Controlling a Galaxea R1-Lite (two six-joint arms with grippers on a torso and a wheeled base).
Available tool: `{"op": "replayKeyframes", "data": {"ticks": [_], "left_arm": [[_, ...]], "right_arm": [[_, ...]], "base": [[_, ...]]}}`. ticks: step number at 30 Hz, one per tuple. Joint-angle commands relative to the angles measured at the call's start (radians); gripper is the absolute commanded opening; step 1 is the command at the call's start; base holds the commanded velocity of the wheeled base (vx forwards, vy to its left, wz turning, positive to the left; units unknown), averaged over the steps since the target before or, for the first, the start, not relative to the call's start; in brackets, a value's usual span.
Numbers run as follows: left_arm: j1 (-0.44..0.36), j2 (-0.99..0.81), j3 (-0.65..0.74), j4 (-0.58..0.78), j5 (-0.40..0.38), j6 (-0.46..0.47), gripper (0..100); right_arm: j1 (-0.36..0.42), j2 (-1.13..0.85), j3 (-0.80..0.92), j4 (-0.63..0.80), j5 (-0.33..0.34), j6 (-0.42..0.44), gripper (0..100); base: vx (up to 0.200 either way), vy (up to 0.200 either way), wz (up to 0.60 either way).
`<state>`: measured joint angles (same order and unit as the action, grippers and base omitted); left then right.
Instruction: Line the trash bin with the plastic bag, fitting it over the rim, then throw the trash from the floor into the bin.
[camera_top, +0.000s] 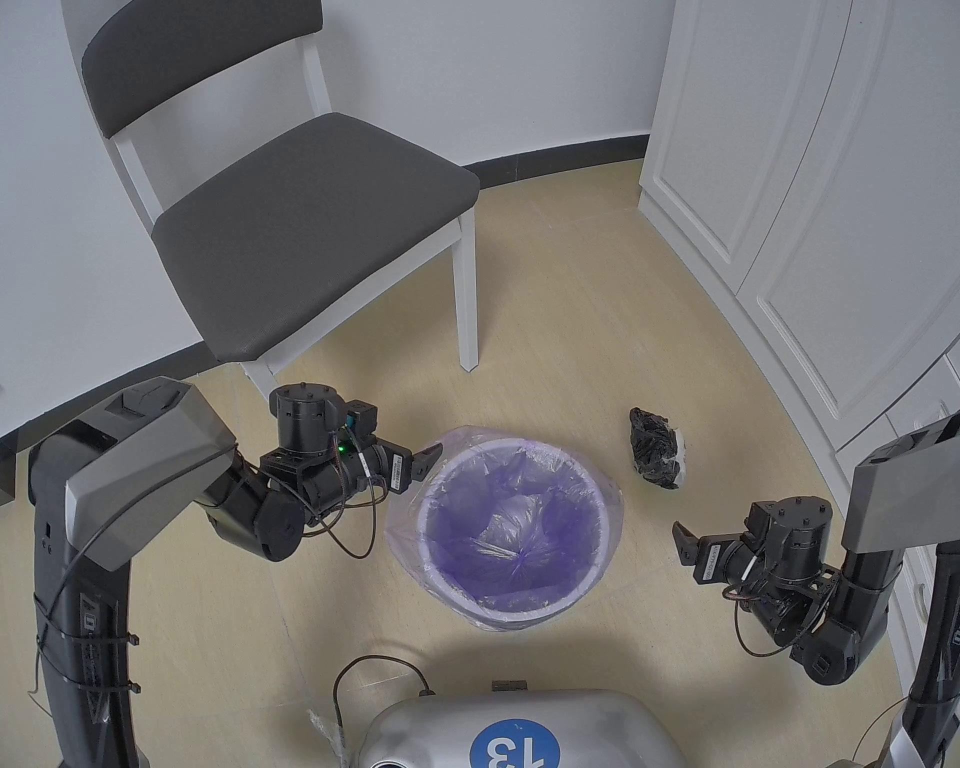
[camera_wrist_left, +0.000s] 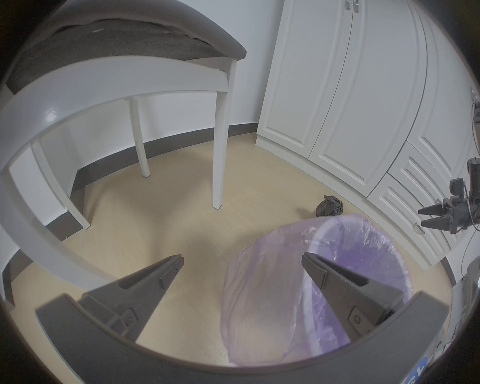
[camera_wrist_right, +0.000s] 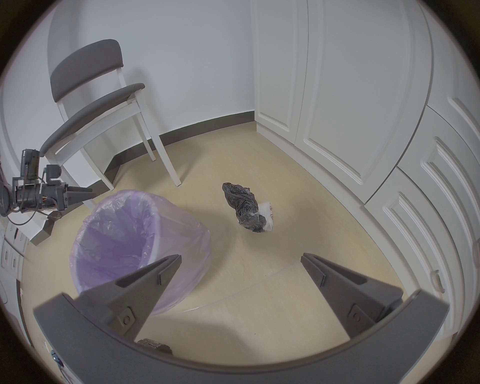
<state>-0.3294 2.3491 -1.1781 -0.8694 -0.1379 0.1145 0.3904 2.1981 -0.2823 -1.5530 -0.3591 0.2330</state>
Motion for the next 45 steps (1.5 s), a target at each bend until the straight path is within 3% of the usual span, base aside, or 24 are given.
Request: {"op": "replayKeyframes", "data": {"ticks": [1, 27, 34, 36, 38, 39, 40, 45], "left_arm": [[-0.002, 0.044, -0.034, 0.004, 0.004, -0.001, 100], [0.021, 0.116, -0.029, -0.008, 0.012, -0.001, 100], [0.029, 0.154, -0.026, -0.046, 0.014, -0.002, 100], [0.043, 0.147, -0.028, -0.054, 0.014, -0.002, 100], [0.070, 0.114, -0.020, -0.053, 0.015, 0.001, 100], [0.070, 0.114, -0.020, -0.053, 0.015, 0.001, 100], [0.081, 0.065, 0.005, -0.043, 0.015, 0.001, 100], [0.095, 0.002, 0.071, -0.054, 0.017, 0.001, 100]], "right_arm": [[-0.004, -0.001, -0.001, -0.018, 0.002, 0.000, 100], [-0.018, -0.024, 0.000, -0.016, 0.006, -0.001, 100], [0.021, -0.014, -0.008, -0.016, 0.008, -0.011, 100], [0.034, -0.006, -0.026, -0.015, 0.011, -0.038, 100], [0.045, 0.046, -0.092, -0.015, 0.031, -0.152, 100], [0.045, 0.046, -0.092, -0.015, 0.031, -0.152, 100], [0.038, 0.101, -0.172, -0.010, 0.058, -0.279, 100], [-0.008, 0.192, -0.282, 0.062, 0.164, -0.492, 100]], "base": [[0.000, 0.000, 0.00], [0.000, 0.000, 0.00], [0.000, 0.000, 0.00], [0.000, 0.000, 0.00], [0.000, 0.000, 0.00], [0.000, 0.000, 0.00], [0.000, 0.000, 0.00], [0.000, 0.000, 0.00]]}}
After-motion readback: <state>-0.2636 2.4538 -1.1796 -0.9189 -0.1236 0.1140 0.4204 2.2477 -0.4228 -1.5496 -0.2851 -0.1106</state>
